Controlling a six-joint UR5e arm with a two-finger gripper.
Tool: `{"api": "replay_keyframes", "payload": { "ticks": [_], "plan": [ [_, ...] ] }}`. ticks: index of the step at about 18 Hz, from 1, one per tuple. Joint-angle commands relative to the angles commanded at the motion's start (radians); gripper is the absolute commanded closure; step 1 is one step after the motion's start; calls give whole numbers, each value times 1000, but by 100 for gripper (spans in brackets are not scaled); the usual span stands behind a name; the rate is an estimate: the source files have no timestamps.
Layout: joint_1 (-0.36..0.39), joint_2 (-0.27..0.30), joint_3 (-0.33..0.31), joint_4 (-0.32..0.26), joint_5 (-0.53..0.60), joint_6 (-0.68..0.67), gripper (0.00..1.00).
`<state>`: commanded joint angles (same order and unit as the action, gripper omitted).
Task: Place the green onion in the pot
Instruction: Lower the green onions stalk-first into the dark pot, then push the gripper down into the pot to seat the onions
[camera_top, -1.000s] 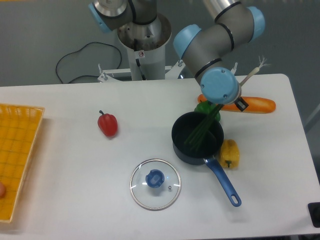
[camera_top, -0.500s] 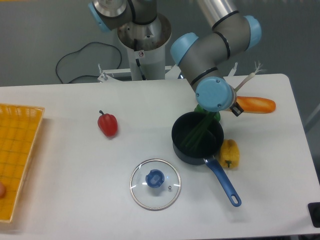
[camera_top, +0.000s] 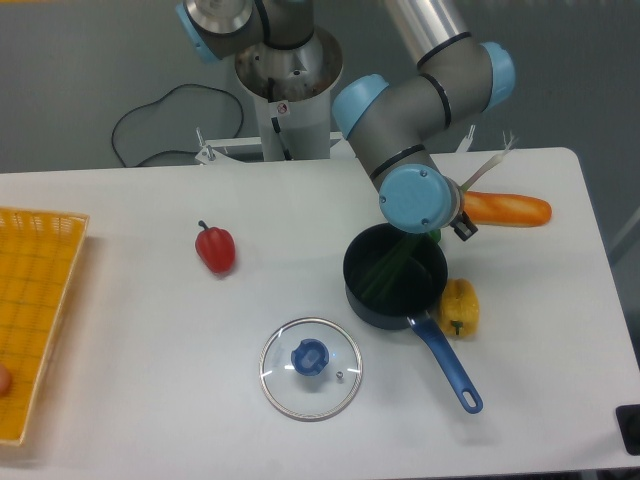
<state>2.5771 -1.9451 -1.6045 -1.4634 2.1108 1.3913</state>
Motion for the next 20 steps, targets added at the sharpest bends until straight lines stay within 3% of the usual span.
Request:
{"api": "replay_keyframes", "payload": {
  "ticks": [20],
  "plan": [
    [-15,-20,-2,0,23,-27,74]
  ]
}}
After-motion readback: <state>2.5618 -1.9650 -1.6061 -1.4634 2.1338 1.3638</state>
